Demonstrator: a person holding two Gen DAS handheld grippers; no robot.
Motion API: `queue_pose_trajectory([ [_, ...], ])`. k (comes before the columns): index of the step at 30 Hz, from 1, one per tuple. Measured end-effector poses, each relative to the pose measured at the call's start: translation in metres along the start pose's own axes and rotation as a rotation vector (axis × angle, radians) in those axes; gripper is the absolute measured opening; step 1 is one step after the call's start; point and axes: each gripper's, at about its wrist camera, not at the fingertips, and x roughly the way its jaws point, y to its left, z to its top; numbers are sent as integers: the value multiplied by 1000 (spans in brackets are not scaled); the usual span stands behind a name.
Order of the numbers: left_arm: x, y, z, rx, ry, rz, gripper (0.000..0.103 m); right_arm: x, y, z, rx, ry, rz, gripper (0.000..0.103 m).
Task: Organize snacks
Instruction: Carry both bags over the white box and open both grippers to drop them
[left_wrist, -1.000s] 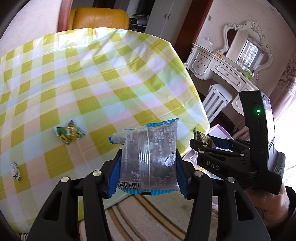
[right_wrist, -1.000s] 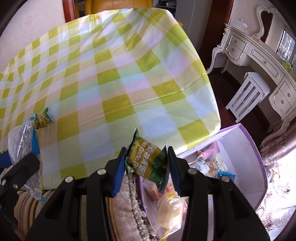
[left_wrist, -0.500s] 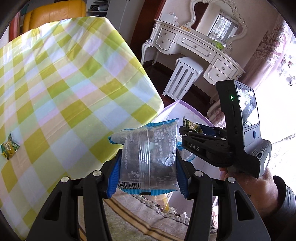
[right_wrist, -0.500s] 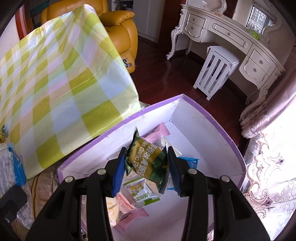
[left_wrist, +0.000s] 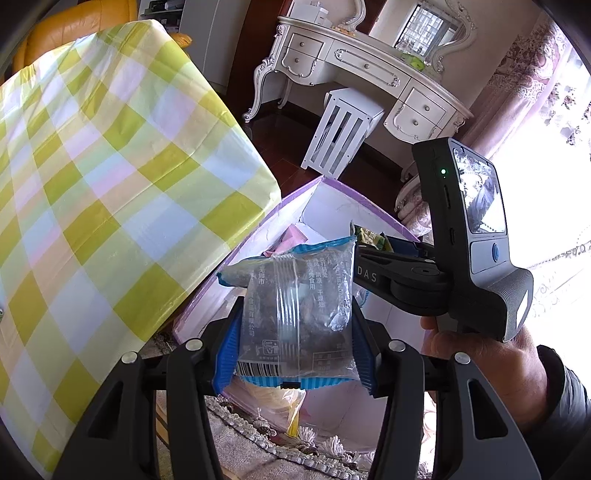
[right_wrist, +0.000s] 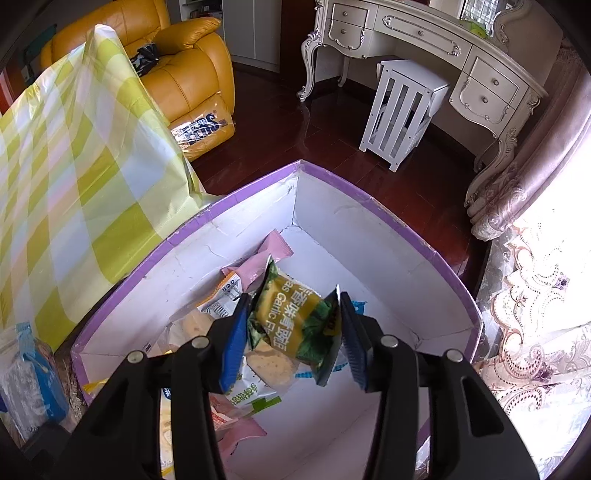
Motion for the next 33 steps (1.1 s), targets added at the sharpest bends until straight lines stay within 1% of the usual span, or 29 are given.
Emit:
queue_pose_trajectory([
  [2, 0, 0, 1, -2, -3, -6, 52, 1, -1, 0, 7, 3, 3, 51],
  [3, 0, 0, 2, -2, -7, -15, 58, 2, -1, 0, 10, 4, 2, 56],
  [4, -1, -1, 2, -2, -13, -19, 73, 1, -2, 1, 14, 2, -1, 61],
  [5, -3, -2, 2, 0, -22, -11, 79, 1, -2, 1, 19, -3, -2, 71],
  [6, -5, -2, 2, 2, -30, -10, 81, 0, -3, 2, 22, -8, -2, 74],
  [10, -8, -1, 2, -3, -40, -6, 81, -4, 2, 4, 12, -16, 1, 76],
  [15, -15, 5, 2, -20, -60, 8, 81, -9, 10, 4, -4, -19, 4, 76],
  [22, -30, 14, 2, -29, -105, 43, 82, -19, 24, 6, -24, -34, 14, 76],
  [28, -49, 28, 2, -50, -151, 75, 82, -30, 38, 7, -45, -48, 31, 76],
  [33, -64, 44, 1, -76, -187, 123, 82, -40, 54, 8, -80, -69, 48, 76],
])
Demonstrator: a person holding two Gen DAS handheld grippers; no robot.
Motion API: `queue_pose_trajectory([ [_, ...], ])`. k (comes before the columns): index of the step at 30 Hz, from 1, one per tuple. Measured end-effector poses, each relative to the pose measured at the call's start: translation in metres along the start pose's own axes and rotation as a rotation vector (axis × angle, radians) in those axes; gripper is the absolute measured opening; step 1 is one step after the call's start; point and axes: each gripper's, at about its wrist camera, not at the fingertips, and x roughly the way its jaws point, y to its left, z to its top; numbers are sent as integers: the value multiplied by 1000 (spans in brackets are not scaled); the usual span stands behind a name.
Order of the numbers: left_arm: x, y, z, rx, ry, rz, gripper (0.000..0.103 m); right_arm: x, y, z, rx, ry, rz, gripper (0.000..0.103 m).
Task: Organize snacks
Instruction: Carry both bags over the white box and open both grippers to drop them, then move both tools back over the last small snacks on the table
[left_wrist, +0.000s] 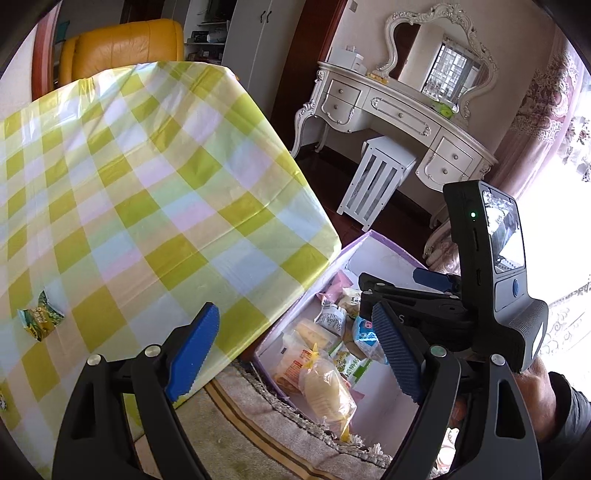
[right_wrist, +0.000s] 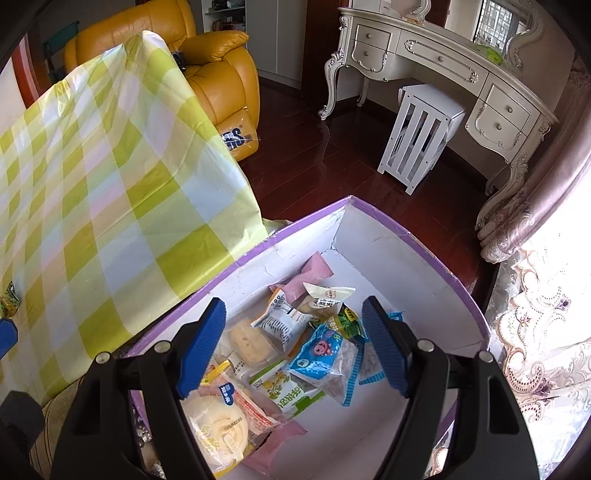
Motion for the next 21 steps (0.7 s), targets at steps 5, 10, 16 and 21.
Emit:
queue_pose_trajectory([
  [5, -12, 18, 1, -26, -28, 35, 82, -8, 20, 3, -39, -18, 22, 76],
  [10, -25, 44, 0, -81, -57, 67, 82, -16, 42, 5, -77, -33, 42, 76],
  [16, -44, 81, -5, -149, -92, 134, 82, -22, 71, 5, -123, -45, 74, 76],
  [21, -55, 109, -14, -198, -102, 179, 82, -26, 99, 2, -140, -46, 141, 76],
])
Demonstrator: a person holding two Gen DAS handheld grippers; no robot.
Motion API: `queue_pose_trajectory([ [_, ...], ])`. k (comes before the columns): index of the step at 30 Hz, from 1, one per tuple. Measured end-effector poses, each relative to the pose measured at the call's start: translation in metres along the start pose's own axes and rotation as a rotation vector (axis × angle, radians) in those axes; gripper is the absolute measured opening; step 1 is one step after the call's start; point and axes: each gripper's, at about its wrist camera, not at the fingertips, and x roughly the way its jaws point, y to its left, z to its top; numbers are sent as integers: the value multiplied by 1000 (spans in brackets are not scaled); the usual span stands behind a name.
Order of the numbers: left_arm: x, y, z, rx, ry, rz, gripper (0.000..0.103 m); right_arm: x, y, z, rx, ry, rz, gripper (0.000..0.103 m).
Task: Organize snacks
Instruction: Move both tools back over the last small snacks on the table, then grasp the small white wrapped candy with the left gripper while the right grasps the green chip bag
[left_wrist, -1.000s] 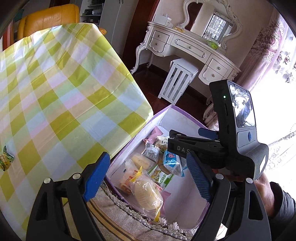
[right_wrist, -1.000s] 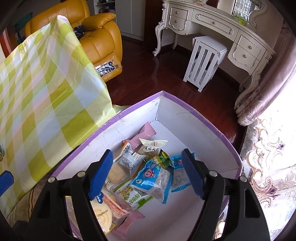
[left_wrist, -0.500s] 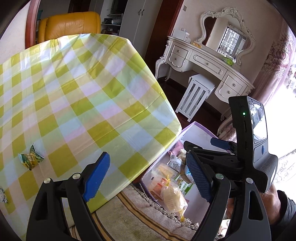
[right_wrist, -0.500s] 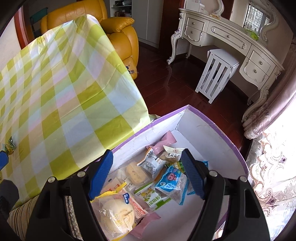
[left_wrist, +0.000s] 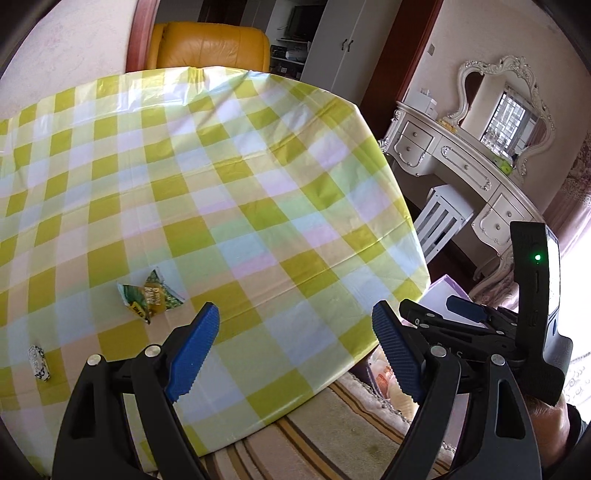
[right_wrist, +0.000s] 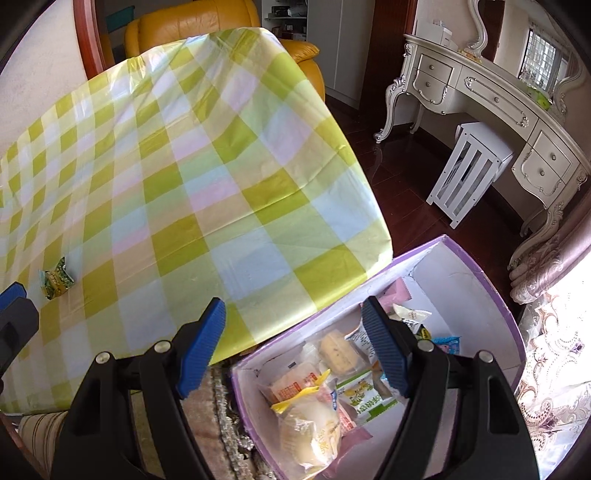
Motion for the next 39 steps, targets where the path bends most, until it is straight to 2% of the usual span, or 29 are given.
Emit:
queue_pose_trajectory([
  [12, -15, 63, -16, -83, -14, 124, 82, 0, 78, -4, -131, -11, 100, 76],
  [18, -38, 121, -31, -216, -42, 219, 80, -3, 116, -6, -213, -30, 152, 76],
  [23, -59, 167, -45, -341, -68, 274, 71, -1, 147, -9, -288, -32, 202, 76],
  [27, -63, 193, -56, -416, -49, 290, 61, 0, 169, -10, -345, -47, 224, 76],
  [33, -59, 209, -62, -458, -20, 296, 55, 4, 198, -11, -419, -46, 262, 76],
  [39, -48, 219, -63, -477, 21, 342, 50, 13, 219, -9, -464, -42, 288, 76],
])
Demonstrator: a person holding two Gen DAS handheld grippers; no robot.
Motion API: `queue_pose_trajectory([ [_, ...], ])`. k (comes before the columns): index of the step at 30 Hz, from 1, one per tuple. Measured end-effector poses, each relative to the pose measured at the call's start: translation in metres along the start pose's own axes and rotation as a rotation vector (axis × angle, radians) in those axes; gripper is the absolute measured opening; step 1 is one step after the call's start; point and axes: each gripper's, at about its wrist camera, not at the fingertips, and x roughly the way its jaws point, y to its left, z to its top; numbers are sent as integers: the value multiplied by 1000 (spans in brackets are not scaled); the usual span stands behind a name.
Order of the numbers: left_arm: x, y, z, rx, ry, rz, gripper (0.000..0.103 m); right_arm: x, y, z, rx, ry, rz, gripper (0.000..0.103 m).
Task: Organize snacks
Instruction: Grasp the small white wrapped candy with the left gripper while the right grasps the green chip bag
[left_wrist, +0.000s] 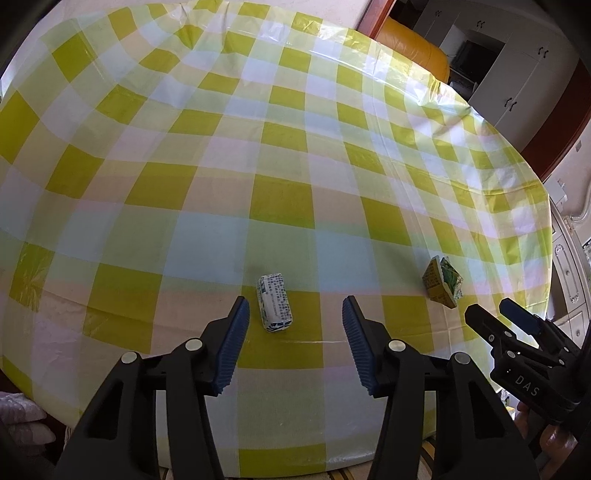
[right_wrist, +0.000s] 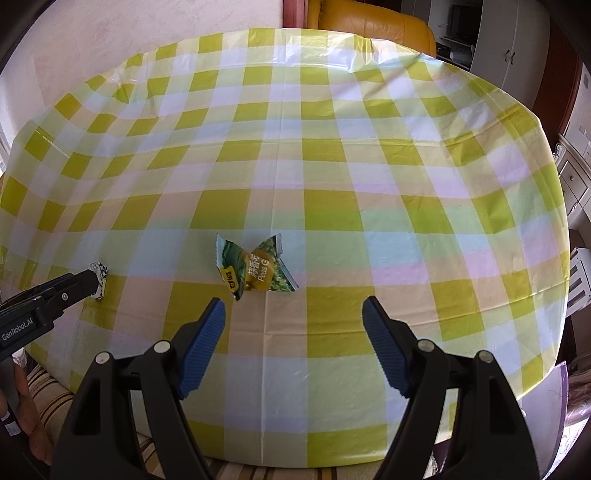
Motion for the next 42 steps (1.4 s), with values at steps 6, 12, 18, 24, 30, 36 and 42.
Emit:
queue_pose_trajectory([
  [6, 13, 1, 3, 9, 28, 51, 37, 16, 8, 8, -18, 13, 16, 76],
  [12, 20, -2, 3, 29, 42, 67, 21, 28, 9, 16, -14, 23, 14, 76],
  [18, 22, -4, 3, 41, 44, 63, 15, 39, 15, 20, -29, 33, 11, 76],
  [24, 22, -9, 3, 58, 33, 61, 14, 49, 18, 23, -34, 44, 11, 76],
  [30, 19, -12, 3, 70, 21, 55, 14, 59, 16, 22, -17, 72, 33, 56],
  [36, 16, -18, 3, 96, 1, 46, 14, 56, 17, 20, -19, 63, 36, 42],
  [42, 11, -27, 3, 120, -14, 45, 14, 49, 9, 18, 1, 58, 21, 40],
])
